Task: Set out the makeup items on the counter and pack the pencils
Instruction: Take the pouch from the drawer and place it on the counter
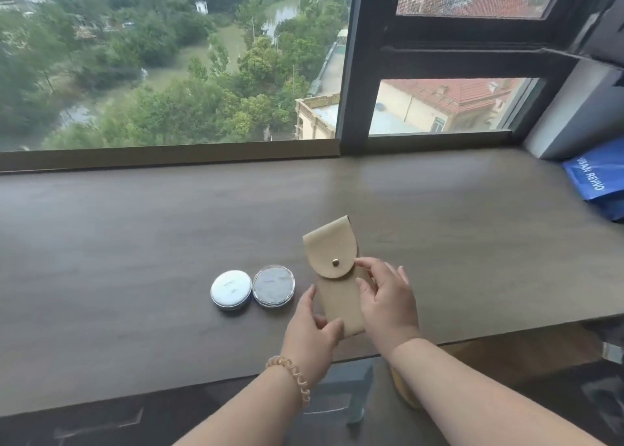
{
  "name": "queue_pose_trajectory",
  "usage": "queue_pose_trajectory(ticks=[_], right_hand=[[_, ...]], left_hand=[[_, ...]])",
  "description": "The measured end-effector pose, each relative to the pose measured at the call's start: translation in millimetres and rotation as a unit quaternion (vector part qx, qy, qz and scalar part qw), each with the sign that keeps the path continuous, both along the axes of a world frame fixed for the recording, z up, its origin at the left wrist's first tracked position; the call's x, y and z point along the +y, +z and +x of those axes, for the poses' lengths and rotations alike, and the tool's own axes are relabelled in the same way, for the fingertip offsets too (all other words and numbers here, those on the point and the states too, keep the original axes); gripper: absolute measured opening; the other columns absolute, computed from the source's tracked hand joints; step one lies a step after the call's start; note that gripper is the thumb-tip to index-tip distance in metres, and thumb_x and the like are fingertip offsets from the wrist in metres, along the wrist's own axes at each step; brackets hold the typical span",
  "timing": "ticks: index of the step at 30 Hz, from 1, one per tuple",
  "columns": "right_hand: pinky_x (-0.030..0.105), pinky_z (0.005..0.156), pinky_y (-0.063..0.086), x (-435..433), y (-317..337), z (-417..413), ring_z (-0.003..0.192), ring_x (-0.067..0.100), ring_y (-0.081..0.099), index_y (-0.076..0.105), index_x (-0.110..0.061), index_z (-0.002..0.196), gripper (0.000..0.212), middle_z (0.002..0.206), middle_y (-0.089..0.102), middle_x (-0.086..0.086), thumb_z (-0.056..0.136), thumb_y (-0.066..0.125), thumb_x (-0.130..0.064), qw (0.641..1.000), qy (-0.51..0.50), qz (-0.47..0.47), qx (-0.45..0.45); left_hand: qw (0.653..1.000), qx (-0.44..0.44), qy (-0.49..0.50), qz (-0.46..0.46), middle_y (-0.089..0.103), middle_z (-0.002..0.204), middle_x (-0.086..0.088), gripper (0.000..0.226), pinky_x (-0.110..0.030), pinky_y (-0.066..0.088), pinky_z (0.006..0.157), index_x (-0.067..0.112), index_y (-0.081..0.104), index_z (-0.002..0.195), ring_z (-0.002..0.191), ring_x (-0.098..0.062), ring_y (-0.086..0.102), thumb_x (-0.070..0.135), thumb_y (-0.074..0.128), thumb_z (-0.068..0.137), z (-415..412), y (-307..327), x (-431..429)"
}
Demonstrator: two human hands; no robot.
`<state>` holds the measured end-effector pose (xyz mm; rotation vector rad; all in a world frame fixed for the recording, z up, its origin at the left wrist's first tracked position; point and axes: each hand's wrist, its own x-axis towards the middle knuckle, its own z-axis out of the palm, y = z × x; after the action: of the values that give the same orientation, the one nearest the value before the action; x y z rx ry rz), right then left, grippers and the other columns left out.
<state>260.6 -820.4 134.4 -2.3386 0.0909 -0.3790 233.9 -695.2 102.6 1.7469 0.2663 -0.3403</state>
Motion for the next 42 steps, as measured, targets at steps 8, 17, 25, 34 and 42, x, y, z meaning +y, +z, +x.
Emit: queue_pose_trajectory(ticks=[8,17,25,34,42], right_hand=[[0.044,0.117,0.004,-23,-47,29,0.114,0.018,0.051,0.054,-0.028,0.122,0.036,0.117,0.057,-0.003,0.091,0.049,-0.013,0.991,-0.002,-0.079,0.106],[0.056,0.111,-0.009,-20,-89,22,0.145,0.02,0.001,0.015,-0.032,0.147,0.053,0.159,0.006,-0.002,0.096,0.026,-0.045,0.926,0.145,-0.29,0.191],[0.057,0.111,-0.01,-20,-92,14,0.145,0.028,-0.007,0.007,-0.033,0.148,0.056,0.16,0.002,-0.002,0.096,0.017,-0.051,0.914,0.117,-0.326,0.212],[0.05,0.113,-0.011,3,-60,18,0.146,0.021,0.0,0.012,-0.031,0.147,0.058,0.159,0.007,0.001,0.095,0.032,-0.044,0.936,0.14,-0.302,0.114],[0.049,0.113,-0.01,132,-2,11,0.146,0.019,0.004,0.013,-0.03,0.147,0.064,0.159,0.008,0.003,0.091,0.043,-0.041,0.933,0.251,-0.256,0.013]], left_hand=[[0.951,-0.058,-0.038,0.302,0.064,0.104,0.006,0.058,-0.036,0.034,0.087,0.033,0.022,0.142,0.103,-0.017,0.055,0.028,0.045,0.089,21,-26,-33],[0.875,-0.073,-0.126,0.462,0.009,0.157,0.008,0.053,-0.037,0.011,0.107,0.039,0.019,0.143,0.142,-0.015,0.004,0.046,0.031,0.091,14,-58,-33],[0.867,-0.083,-0.184,0.456,0.003,0.159,0.008,0.059,-0.042,0.003,0.114,0.03,0.009,0.149,0.145,-0.015,-0.005,0.04,0.029,0.094,21,-62,-28],[0.874,-0.149,-0.1,0.453,0.007,0.159,0.008,0.055,-0.037,0.008,0.113,0.033,0.014,0.147,0.145,-0.008,0.001,0.037,0.029,0.094,23,-22,0],[0.822,-0.133,0.052,0.551,0.0,0.159,0.003,0.071,-0.034,0.007,0.111,0.029,0.005,0.148,0.145,-0.011,-0.002,0.033,0.042,0.088,-28,44,141]])
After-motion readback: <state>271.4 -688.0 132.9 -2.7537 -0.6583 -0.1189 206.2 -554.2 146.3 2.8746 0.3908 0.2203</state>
